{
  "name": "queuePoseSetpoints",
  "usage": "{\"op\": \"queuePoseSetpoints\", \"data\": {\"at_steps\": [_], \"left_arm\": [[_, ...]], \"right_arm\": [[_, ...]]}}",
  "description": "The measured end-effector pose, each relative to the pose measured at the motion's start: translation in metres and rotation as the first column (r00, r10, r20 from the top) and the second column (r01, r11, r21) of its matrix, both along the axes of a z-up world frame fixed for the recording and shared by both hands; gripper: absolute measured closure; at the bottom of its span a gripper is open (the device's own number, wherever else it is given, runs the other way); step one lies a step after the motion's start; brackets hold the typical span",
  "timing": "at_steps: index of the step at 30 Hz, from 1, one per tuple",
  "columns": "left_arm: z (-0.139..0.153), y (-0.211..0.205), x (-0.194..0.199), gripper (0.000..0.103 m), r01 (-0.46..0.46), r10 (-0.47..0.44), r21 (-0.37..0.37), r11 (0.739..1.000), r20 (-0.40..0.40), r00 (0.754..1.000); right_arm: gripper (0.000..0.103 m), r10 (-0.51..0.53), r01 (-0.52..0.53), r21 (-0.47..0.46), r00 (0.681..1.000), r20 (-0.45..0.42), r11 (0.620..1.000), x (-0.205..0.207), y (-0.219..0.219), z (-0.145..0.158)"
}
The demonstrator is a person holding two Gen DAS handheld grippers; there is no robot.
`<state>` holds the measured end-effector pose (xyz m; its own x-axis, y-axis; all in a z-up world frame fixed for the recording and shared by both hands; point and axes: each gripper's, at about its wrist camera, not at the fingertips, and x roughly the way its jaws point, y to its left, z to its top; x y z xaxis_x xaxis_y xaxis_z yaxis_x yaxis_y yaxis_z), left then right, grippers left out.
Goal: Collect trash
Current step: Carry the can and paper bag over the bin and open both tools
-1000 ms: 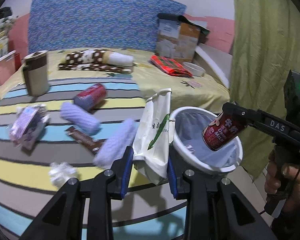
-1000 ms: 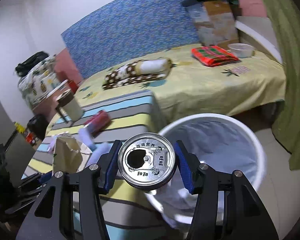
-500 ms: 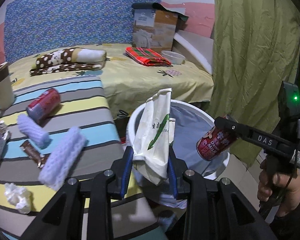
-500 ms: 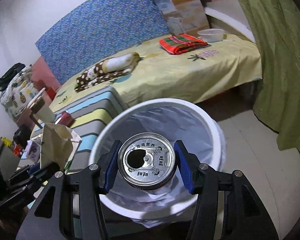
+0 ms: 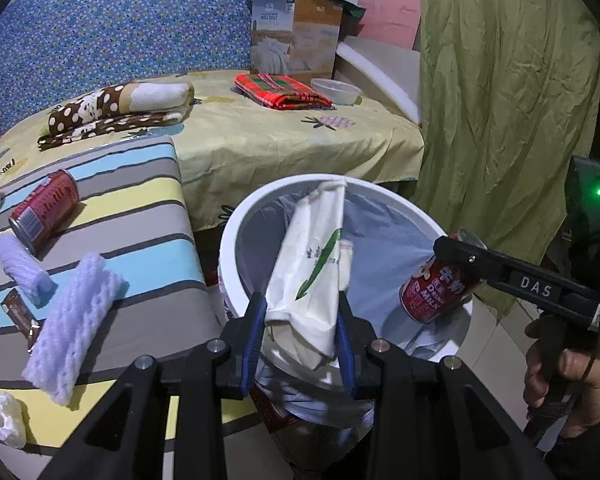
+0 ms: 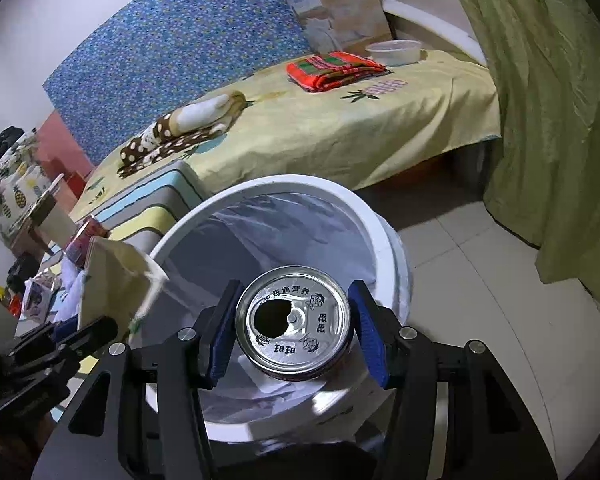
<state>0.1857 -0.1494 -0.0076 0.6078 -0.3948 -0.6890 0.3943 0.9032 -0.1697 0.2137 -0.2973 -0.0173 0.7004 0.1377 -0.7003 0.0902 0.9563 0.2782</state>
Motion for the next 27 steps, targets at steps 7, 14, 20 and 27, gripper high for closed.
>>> {"op": "queuePoseSetpoints", "data": {"at_steps": [7, 14, 20, 27], "left_arm": [[-0.010, -0.004, 0.005, 0.063, 0.003, -0.003, 0.010, 1.000, -0.021, 1.000], [-0.009, -0.001, 0.004, 0.059, 0.001, -0.001, -0.003, 1.000, -0.021, 1.000], [-0.003, 0.008, -0.003, 0.058, -0.003, 0.003, -0.027, 1.000, -0.017, 1.000], [0.008, 0.015, -0.016, 0.055, 0.003, -0.002, -0.049, 0.999, 0.007, 1.000]], "right_arm": [[0.044, -0.043, 0.044, -0.032, 0.999, 0.026, 0.999, -0.005, -0.007, 0.006], [0.044, -0.035, 0.036, -0.025, 0.998, 0.048, 0.999, -0.008, -0.003, 0.012], [0.044, -0.010, 0.011, -0.019, 0.998, 0.062, 1.000, -0.013, 0.006, 0.017], [0.044, 0.013, -0.011, -0.024, 0.997, 0.077, 1.000, -0.019, 0.016, 0.024]]}}
